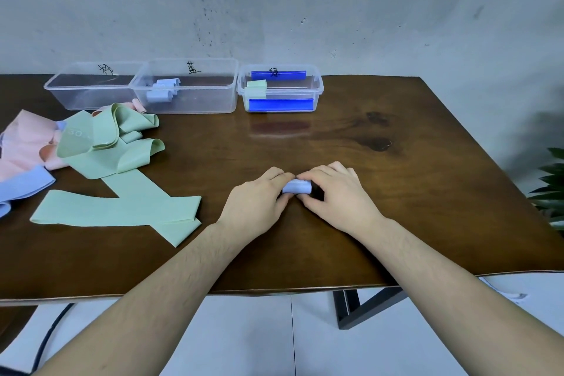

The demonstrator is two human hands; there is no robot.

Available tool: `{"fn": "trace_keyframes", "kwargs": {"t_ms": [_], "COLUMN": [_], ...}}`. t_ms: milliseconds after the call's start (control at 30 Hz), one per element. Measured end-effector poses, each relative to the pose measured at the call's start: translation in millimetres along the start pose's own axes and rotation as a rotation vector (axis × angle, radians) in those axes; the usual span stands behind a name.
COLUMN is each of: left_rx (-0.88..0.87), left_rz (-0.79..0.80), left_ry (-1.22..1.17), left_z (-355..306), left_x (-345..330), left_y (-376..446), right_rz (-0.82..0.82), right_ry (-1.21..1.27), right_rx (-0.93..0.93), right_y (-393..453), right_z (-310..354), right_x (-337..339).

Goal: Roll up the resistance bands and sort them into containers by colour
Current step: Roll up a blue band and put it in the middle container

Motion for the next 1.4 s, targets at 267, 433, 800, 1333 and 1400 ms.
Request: {"fn": "trace_keyframes", "kwargs": {"t_ms": [267,433,800,1333,1400], "left_rx": [0.077,0.248,0.71,0.809,0.815], "left_rz": [-0.002,0.065,0.107,0.221,0.173], "left_ry": [-0.35,-0.763,-1.621,-1.521,-1.455], "left_z": [-5.2,-23.3,-62.3,-91.2,-86.5], "left_x": [6.9,23.8,32.8,33.3,40.8], "left_y": [-6.0,-11.1,-14.8,-9.0,-3.3], "right_rz": [-0.043,-0.112,-0.266,-0.236,-0.187], "right_ry": [0.151,0.51,0.934,0.662,0.627], "right_rx": [-0.018,-0.111,-0.099,0.142,0.146], "right_y": [-6.8,-12.7,-20.8,-19.1,-11.5], "right_z": [3.5,11.0,27.2,-6.1,-12.7], "right_x": [5.7,13.7,33.4,52.7,55.4]}}
Point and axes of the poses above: each hand's wrist, its own y-axis towards the middle knuckle, its own x-axis out of the back of the hand, z = x × y, the point moved 1 cm from there along y, towards the middle knuckle, and after that the axes turned 5 degrees about x, right-handed, at the moved point
